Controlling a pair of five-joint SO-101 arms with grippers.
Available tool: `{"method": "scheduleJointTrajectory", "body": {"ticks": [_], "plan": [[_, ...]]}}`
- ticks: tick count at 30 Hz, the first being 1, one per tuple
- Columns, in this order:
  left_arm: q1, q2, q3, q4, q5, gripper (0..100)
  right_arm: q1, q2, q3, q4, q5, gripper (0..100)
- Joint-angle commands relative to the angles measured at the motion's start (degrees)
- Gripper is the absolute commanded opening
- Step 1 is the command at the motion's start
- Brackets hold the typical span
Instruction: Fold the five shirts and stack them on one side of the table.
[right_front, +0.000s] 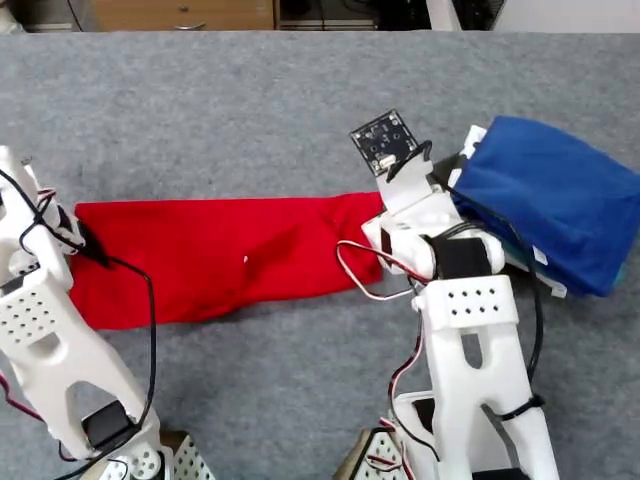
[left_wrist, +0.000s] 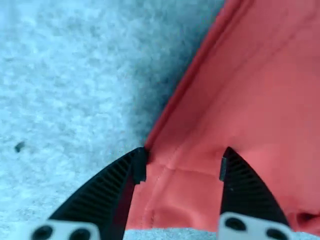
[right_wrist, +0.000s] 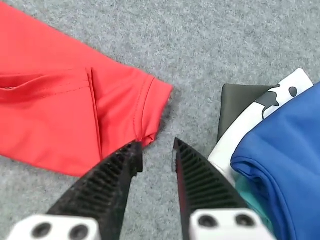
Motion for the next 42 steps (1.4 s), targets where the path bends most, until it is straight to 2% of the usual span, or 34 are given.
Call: {"method": "scheduleJointTrajectory", "body": {"ticks": [1,5,13,17,22,26,30,34,42], "plan": [[0.97,1.89,-3.69,-0.18,-0.53,25,0.92,-0.92,0.04,-1.23,0.35,12.0],[3.16,5.76,-4.13,-0.35,-0.18,23,0.92,-1.01,0.04,-1.23,0.44,12.0],[2.73,10.33,-10.73,0.00,-0.18,1,1.19,-1.27,-0.22,-0.79,0.53,12.0],[2.29,10.24,-15.74,2.73,-0.44,2,1.19,-1.19,-1.80,0.18,0.70,12.0],[-4.40,10.24,-22.86,2.64,-0.97,2,1.19,-0.92,-6.99,3.87,3.25,12.0],[-8.44,10.24,-24.88,2.64,-6.33,2,1.27,-0.92,-8.40,4.40,3.34,12.0],[-9.32,9.89,-25.14,2.64,-8.53,2,1.27,-0.84,-8.04,4.13,3.34,12.0],[-4.75,4.88,-20.40,2.73,-8.35,2,1.27,0.48,-6.29,3.16,4.22,12.0],[14.42,-21.76,0.70,2.73,-7.03,2,0.92,5.49,2.15,-5.98,4.13,12.0]]}}
